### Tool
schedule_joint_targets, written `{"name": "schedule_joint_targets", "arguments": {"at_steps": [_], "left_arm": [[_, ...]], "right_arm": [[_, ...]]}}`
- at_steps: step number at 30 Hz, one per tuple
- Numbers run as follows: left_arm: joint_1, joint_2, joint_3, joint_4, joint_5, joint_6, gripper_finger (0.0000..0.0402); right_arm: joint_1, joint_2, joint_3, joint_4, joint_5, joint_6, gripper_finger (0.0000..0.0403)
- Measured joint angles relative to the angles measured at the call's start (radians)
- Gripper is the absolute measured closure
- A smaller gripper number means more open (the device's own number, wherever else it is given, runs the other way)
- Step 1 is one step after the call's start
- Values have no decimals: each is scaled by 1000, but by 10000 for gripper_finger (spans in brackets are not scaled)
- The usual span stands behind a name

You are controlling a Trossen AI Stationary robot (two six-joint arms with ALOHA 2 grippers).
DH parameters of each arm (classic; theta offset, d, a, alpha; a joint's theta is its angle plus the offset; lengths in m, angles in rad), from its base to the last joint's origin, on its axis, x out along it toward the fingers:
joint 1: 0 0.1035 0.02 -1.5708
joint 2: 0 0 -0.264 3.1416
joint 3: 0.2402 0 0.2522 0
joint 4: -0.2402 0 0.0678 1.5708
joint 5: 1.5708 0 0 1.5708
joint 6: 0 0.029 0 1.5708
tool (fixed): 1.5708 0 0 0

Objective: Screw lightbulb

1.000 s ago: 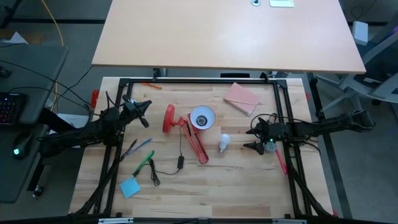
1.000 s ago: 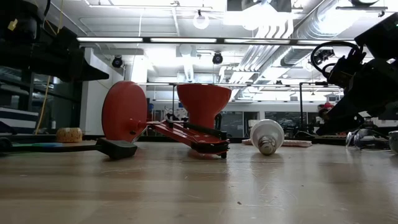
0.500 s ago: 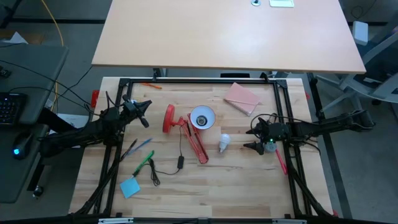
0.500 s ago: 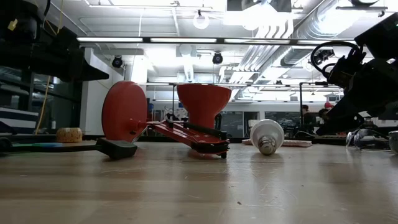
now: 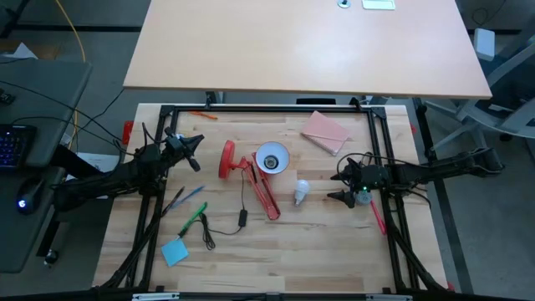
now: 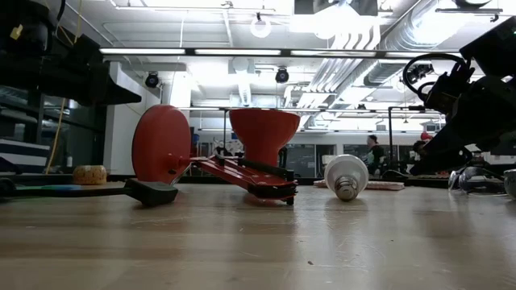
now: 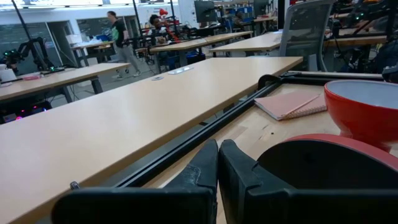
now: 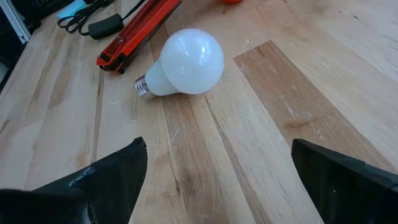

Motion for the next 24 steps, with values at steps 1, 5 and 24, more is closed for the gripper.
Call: {"name": "schedule_joint_targets", "arguments": {"at_steps": [1, 5, 24], "left_arm": [[0, 0, 0, 0, 0, 0, 401], [0, 0, 0, 0, 0, 0, 401], [0, 0, 0, 0, 0, 0, 401]], "right_arm": [[0, 0, 0, 0, 0, 0, 15], [0, 0, 0, 0, 0, 0, 15], [0, 0, -1, 32, 3, 80, 15]]}}
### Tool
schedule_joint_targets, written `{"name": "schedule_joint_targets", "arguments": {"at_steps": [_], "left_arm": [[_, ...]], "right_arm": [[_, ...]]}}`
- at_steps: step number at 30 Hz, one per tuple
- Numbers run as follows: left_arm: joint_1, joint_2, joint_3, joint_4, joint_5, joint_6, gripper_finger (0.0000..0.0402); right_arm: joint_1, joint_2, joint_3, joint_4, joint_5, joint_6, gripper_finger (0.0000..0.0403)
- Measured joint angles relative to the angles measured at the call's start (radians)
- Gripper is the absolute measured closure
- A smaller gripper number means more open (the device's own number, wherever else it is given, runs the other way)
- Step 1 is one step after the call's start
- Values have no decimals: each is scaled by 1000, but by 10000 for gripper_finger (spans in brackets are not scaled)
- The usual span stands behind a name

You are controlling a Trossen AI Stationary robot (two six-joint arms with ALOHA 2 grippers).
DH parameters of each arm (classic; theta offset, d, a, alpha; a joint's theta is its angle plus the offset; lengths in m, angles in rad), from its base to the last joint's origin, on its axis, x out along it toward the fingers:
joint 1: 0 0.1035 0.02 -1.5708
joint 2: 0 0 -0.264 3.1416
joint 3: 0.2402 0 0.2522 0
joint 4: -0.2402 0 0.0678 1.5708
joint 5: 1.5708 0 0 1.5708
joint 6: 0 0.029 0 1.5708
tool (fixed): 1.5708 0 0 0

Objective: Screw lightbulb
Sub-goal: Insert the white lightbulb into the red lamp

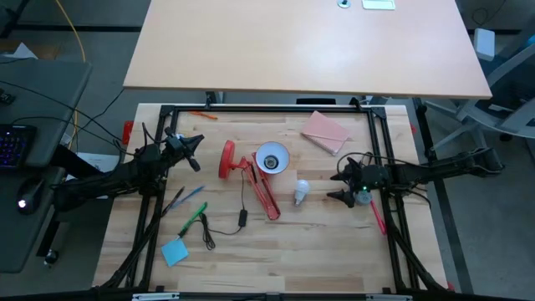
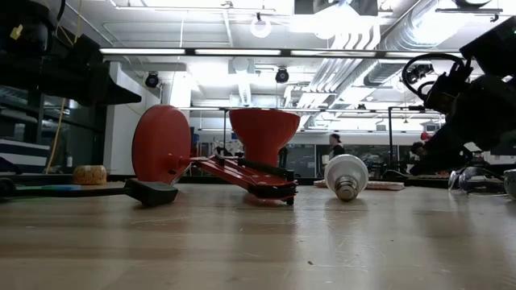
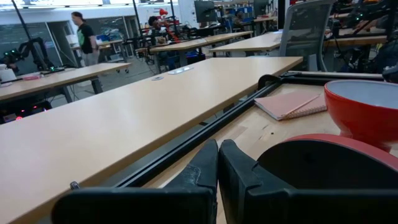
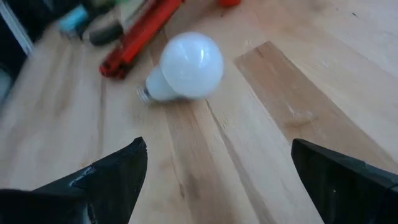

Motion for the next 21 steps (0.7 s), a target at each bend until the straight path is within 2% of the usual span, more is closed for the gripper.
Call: {"name": "schedule_joint_targets", "arguments": {"at_steps": [4, 6, 8, 10, 13, 17, 19, 21], "left_arm": [[0, 0, 0, 0, 0, 0, 401], [0, 0, 0, 0, 0, 0, 401], [0, 0, 0, 0, 0, 0, 401], [0, 0, 0, 0, 0, 0, 401], [0, 0, 0, 0, 0, 0, 401], [0, 0, 0, -1, 0, 0, 401], [0, 0, 0, 0, 0, 0, 401], [0, 0, 0, -1, 0, 0, 401]], "right_arm": [[-2, 0, 0, 163, 35, 240, 15], [-17, 0, 0, 352, 45, 317, 15], [-46, 1, 17, 550, 60, 343, 15], [-85, 1, 79, 608, 74, 301, 15], [-143, 17, 239, 458, 21, 187, 15], [-208, 100, 511, 14, -80, -17, 15], [-230, 153, 624, -198, -56, -73, 15], [-244, 198, 709, -318, 2, -80, 15]]}}
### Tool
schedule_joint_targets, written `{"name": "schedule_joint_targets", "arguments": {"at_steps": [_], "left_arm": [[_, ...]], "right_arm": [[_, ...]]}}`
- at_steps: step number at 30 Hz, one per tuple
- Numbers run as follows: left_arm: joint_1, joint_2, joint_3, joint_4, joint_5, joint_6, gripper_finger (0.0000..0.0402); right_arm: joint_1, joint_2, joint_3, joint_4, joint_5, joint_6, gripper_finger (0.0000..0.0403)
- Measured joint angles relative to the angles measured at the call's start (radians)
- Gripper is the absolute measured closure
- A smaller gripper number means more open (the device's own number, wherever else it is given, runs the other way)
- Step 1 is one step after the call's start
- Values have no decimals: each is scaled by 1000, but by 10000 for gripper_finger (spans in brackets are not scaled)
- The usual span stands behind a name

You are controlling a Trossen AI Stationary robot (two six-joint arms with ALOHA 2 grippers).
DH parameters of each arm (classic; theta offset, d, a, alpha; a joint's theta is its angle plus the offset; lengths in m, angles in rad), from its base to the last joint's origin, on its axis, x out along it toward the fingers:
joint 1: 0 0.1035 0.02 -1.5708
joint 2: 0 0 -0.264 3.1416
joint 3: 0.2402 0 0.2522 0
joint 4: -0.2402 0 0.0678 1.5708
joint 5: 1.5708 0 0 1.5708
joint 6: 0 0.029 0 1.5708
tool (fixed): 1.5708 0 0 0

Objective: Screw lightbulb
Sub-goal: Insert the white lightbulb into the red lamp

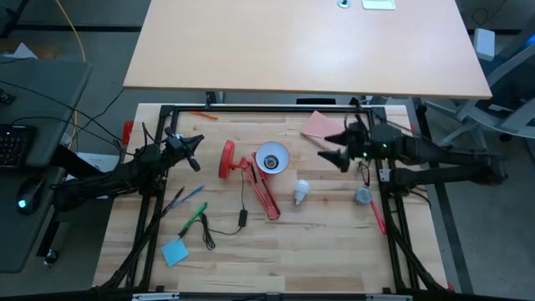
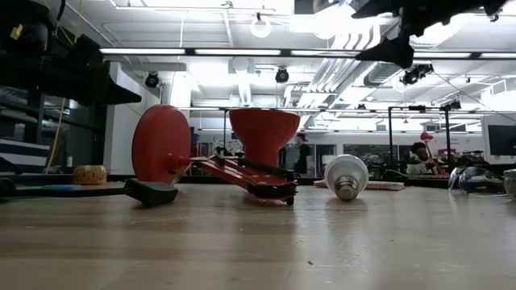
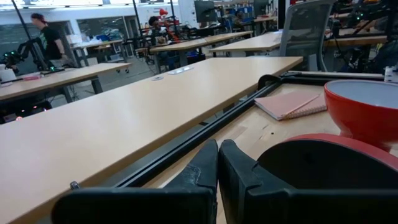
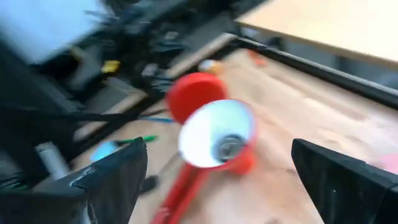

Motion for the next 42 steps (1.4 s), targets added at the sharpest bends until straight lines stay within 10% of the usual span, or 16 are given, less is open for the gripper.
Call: {"name": "schedule_joint_targets", "arguments": {"at_steps": [16, 23, 31, 36, 42], "left_arm": [[0, 1, -1, 24, 13, -5, 401], [-5, 34, 101, 253, 260, -556, 401], [-16, 320, 609, -292, 456, -516, 401], [-70, 549, 957, -651, 493, -272, 401], [-118, 696, 1095, -833, 546, -419, 394]], "right_arm": [[-32, 248, 329, -86, 41, 157, 15], [-32, 326, 547, -347, 58, 154, 75], [-31, 427, 705, -630, -93, 81, 378], [47, 475, 705, -842, -238, 59, 394], [244, 480, 661, -960, -234, 102, 392]]}}
